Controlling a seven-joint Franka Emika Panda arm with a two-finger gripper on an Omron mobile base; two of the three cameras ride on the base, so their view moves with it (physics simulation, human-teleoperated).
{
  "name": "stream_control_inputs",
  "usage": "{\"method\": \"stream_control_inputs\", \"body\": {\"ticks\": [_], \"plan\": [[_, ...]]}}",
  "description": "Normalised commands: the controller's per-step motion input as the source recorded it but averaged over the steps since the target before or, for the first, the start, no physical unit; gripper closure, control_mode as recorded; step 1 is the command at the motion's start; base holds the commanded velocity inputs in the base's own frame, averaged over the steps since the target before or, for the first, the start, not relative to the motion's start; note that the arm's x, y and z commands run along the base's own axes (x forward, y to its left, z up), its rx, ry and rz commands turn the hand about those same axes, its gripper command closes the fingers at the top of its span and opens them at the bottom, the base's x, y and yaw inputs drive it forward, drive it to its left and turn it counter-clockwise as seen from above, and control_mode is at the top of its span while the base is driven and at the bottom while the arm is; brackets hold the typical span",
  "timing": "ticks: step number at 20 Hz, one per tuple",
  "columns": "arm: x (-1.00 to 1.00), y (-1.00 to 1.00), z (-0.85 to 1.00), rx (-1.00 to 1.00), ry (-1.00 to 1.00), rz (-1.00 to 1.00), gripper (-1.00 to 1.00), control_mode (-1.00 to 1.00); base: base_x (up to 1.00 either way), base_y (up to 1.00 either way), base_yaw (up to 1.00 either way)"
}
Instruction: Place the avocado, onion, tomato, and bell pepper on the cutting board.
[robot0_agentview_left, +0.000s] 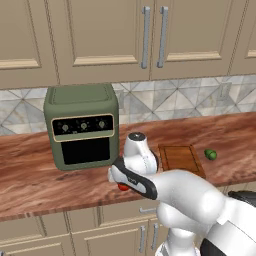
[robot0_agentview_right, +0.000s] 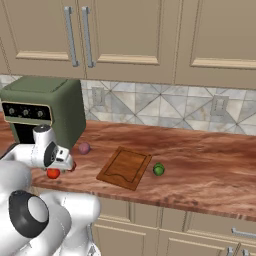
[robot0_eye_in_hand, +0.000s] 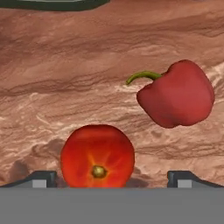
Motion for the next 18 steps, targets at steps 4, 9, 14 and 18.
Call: {"method": "stream_control_inputs", "body": {"ticks": [4,9,14,18], "plan": [[0.25,0.16,-0.41,0.00,0.06,0.00,-1.00,-1.00,0.00,0.00,0.00],[0.20,0.09,-0.43,0.00,0.06,0.00,-1.00,-1.00,0.00,0.00,0.00],[0.02,0.04,-0.35,0.01,0.05,0.00,1.00,-1.00,0.00,0.00,0.00],[-0.19,-0.13,0.01,0.05,0.01,-0.05,1.00,-1.00,0.00,0.00,0.00]]}}
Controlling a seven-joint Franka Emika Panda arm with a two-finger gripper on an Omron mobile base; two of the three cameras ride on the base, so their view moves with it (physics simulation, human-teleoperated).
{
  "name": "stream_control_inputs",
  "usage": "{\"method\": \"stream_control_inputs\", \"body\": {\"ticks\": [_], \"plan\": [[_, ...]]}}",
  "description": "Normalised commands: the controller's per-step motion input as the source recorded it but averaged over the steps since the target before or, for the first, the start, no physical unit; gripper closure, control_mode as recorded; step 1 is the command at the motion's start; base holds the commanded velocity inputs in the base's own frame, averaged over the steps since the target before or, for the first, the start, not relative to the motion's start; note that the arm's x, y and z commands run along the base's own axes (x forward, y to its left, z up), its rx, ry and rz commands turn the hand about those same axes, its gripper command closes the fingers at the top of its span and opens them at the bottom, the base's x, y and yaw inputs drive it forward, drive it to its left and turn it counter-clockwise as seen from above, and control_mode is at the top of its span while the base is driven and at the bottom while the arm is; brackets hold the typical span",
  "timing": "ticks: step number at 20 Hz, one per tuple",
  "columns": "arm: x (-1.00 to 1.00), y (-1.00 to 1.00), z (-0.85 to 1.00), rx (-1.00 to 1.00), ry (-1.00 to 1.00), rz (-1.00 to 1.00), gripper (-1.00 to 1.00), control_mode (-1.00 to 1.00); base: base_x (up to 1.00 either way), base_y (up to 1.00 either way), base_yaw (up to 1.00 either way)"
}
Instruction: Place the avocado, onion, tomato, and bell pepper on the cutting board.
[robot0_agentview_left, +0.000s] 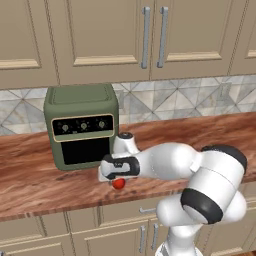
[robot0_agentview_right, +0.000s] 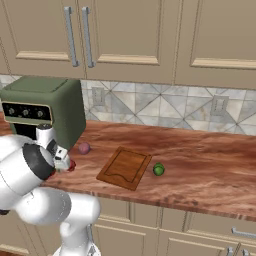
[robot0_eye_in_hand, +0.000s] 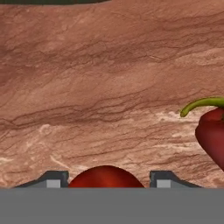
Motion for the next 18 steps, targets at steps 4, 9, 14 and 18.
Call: {"method": "stream_control_inputs", "body": {"ticks": [4,9,14,18], "plan": [[-0.33,-0.42,0.46,0.00,0.00,-0.08,1.00,-1.00,0.00,0.00,0.00],[-0.28,-0.84,0.54,0.00,-0.06,-0.08,1.00,-1.00,0.00,0.00,0.00],[-0.03,-1.00,0.47,0.00,-0.02,-0.06,1.00,-1.00,0.00,0.00,0.00],[0.02,-0.99,0.33,0.00,0.00,0.00,1.00,-1.00,0.00,0.00,0.00]]}}
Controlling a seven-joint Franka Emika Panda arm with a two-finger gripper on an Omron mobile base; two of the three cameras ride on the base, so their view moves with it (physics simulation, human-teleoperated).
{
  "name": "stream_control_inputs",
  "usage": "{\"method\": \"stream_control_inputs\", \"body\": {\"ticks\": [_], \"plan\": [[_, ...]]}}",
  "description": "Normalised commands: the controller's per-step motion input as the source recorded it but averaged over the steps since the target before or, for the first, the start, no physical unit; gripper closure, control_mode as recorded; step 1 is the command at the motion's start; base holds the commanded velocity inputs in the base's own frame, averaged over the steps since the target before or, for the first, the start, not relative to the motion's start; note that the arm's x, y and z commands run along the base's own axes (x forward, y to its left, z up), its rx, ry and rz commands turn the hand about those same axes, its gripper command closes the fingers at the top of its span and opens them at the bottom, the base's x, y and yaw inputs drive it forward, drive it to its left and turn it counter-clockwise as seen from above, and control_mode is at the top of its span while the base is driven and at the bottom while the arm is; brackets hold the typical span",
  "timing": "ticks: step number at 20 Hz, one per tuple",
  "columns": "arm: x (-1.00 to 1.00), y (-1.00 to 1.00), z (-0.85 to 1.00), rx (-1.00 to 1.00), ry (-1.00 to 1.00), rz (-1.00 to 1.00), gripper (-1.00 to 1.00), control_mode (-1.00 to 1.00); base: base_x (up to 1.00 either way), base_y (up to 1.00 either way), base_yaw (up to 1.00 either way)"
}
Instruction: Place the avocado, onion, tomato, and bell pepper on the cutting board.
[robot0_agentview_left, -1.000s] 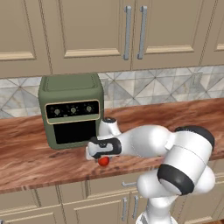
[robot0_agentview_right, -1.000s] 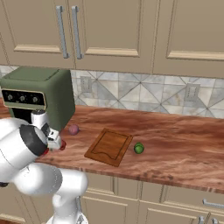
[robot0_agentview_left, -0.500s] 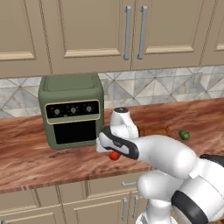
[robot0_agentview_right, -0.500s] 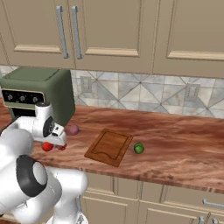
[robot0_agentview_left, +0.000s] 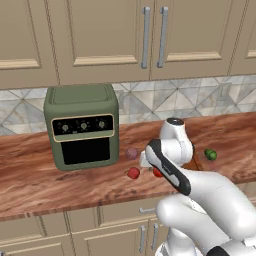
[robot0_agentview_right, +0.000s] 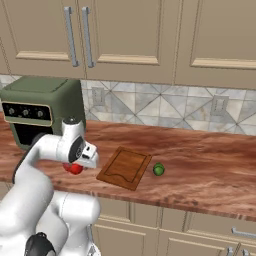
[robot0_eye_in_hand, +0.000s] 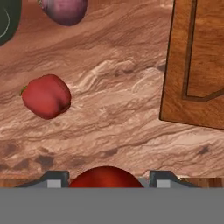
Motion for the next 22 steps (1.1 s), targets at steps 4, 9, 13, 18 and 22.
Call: {"method": "stream_control_inputs", "body": {"ticks": [4,9,13,18,22], "plan": [[0.23,-0.85,0.24,0.00,0.00,0.00,1.00,-1.00,0.00,0.00,0.00],[0.45,-0.58,0.12,0.00,0.00,0.00,1.00,-1.00,0.00,0.00,0.00],[0.73,-0.42,0.06,0.00,0.00,0.00,1.00,-1.00,0.00,0.00,0.00],[0.77,-0.33,0.06,0.00,0.00,0.00,1.00,-1.00,0.00,0.00,0.00],[0.58,-0.21,0.04,0.00,0.00,0.00,1.00,-1.00,0.00,0.00,0.00]]}}
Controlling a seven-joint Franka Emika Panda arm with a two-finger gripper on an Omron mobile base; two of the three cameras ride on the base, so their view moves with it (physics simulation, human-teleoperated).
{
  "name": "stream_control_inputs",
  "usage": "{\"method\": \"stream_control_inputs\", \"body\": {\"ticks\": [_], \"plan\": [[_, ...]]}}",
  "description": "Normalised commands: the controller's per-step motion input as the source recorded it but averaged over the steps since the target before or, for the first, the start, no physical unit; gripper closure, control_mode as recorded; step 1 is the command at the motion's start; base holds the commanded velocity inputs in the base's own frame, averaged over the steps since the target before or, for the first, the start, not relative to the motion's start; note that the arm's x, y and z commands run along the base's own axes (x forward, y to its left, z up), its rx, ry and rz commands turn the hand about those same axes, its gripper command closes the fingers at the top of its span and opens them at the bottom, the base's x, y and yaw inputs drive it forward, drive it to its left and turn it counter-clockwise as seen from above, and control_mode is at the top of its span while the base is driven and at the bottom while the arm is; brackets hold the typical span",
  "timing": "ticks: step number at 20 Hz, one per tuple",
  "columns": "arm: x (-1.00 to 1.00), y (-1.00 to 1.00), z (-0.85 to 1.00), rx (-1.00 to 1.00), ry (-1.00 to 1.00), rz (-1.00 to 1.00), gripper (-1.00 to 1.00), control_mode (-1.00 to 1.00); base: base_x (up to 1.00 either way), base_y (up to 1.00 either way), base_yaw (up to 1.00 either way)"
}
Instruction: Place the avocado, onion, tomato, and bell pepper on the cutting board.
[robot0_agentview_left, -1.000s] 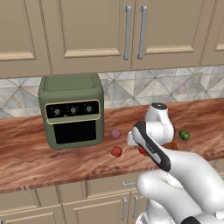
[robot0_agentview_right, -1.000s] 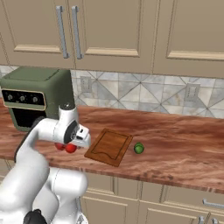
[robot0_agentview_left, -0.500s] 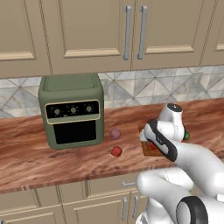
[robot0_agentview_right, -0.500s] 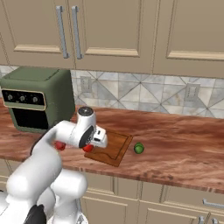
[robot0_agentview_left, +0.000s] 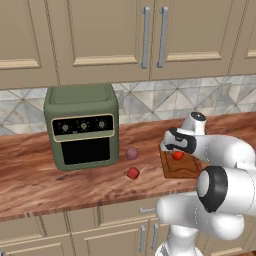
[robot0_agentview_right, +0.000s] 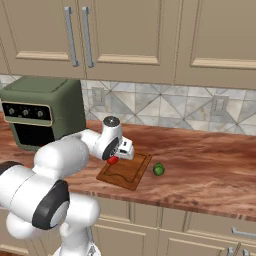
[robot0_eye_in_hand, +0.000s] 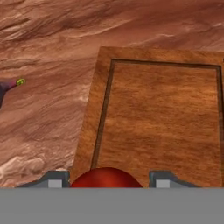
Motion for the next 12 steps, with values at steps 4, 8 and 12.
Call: {"method": "stream_control_inputs", "body": {"ticks": [4,8,12], "plan": [[0.46,-0.18,0.00,0.00,0.00,0.00,1.00,-1.00,0.00,0.00,0.00],[0.38,-0.08,-0.13,0.00,0.00,0.00,1.00,-1.00,0.00,0.00,0.00],[0.34,-0.17,-0.23,0.00,0.00,0.00,1.00,-1.00,0.00,0.00,0.00]]}}
